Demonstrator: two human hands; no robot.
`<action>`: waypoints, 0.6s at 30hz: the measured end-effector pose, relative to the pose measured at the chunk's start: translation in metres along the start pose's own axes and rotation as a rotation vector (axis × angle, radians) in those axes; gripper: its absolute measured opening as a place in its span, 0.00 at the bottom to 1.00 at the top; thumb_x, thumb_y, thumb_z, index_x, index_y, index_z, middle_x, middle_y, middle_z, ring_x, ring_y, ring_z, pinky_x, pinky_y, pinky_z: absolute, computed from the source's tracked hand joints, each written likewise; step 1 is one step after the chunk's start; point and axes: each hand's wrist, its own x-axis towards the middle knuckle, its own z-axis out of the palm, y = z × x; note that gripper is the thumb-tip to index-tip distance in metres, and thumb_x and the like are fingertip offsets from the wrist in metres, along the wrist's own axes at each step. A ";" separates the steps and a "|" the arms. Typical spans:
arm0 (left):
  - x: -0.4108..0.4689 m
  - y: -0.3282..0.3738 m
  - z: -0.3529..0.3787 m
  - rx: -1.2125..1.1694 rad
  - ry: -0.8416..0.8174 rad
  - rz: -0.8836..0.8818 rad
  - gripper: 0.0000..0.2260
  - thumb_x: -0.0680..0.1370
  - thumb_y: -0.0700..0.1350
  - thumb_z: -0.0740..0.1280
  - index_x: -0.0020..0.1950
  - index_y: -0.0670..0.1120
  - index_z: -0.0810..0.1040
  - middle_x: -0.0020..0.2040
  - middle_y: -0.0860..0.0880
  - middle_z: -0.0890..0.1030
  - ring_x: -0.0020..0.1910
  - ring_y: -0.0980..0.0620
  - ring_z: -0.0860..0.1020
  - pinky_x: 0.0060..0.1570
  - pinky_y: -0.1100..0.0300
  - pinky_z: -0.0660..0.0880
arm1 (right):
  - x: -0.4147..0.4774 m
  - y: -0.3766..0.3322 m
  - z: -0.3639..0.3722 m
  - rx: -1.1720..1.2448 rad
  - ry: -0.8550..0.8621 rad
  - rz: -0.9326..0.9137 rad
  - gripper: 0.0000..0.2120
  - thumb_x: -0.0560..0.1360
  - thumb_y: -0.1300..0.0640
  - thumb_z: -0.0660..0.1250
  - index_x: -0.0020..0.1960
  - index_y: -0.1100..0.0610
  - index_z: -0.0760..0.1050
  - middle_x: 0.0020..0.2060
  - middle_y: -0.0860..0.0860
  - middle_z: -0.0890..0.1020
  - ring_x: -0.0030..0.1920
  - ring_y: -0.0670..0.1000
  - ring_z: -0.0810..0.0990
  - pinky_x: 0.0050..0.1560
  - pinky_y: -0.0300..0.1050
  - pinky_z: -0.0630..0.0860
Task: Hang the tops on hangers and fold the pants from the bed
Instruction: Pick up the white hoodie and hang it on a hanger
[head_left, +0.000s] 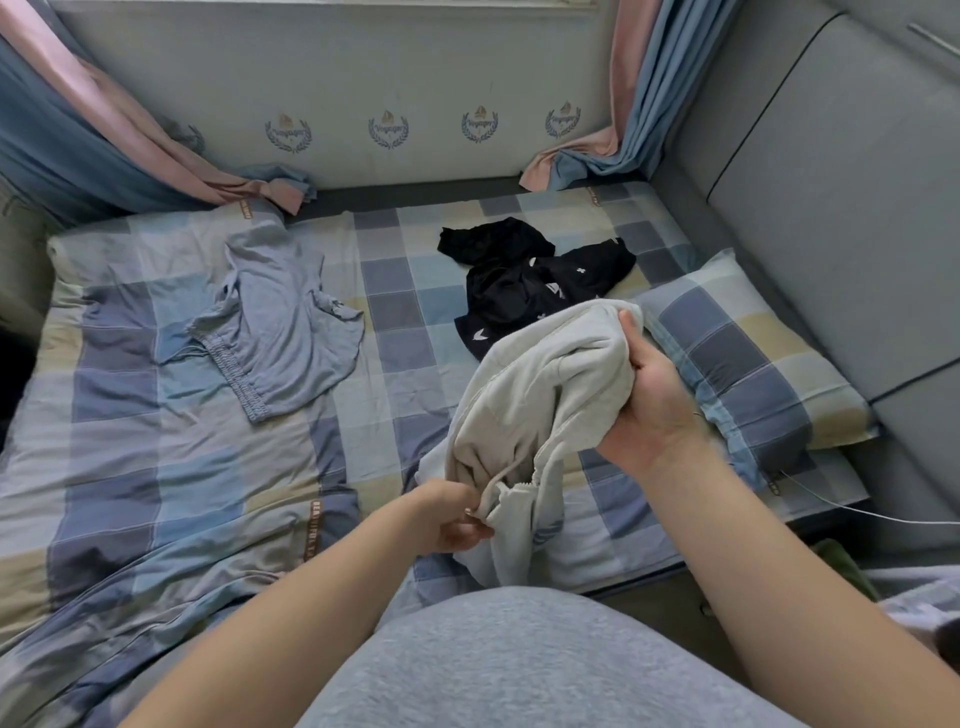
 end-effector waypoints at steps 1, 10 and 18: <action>0.000 0.000 -0.001 -0.031 0.035 0.039 0.11 0.81 0.35 0.61 0.63 0.35 0.73 0.48 0.38 0.83 0.42 0.45 0.83 0.29 0.60 0.78 | 0.001 -0.001 -0.004 -0.025 0.010 -0.010 0.32 0.79 0.39 0.56 0.64 0.66 0.79 0.63 0.64 0.80 0.62 0.60 0.81 0.61 0.55 0.80; -0.015 0.037 -0.047 -0.936 -0.133 0.335 0.13 0.80 0.27 0.53 0.57 0.39 0.72 0.47 0.40 0.76 0.42 0.47 0.77 0.33 0.58 0.82 | 0.030 -0.003 -0.065 -0.106 0.335 -0.034 0.26 0.82 0.43 0.59 0.68 0.61 0.75 0.61 0.62 0.82 0.62 0.61 0.81 0.60 0.61 0.77; -0.035 0.047 -0.035 -1.006 -0.325 0.431 0.14 0.79 0.32 0.50 0.55 0.41 0.73 0.50 0.40 0.79 0.48 0.45 0.79 0.63 0.50 0.75 | 0.052 0.048 -0.107 -0.444 0.489 0.093 0.21 0.75 0.69 0.70 0.66 0.58 0.75 0.50 0.59 0.84 0.42 0.58 0.84 0.30 0.51 0.81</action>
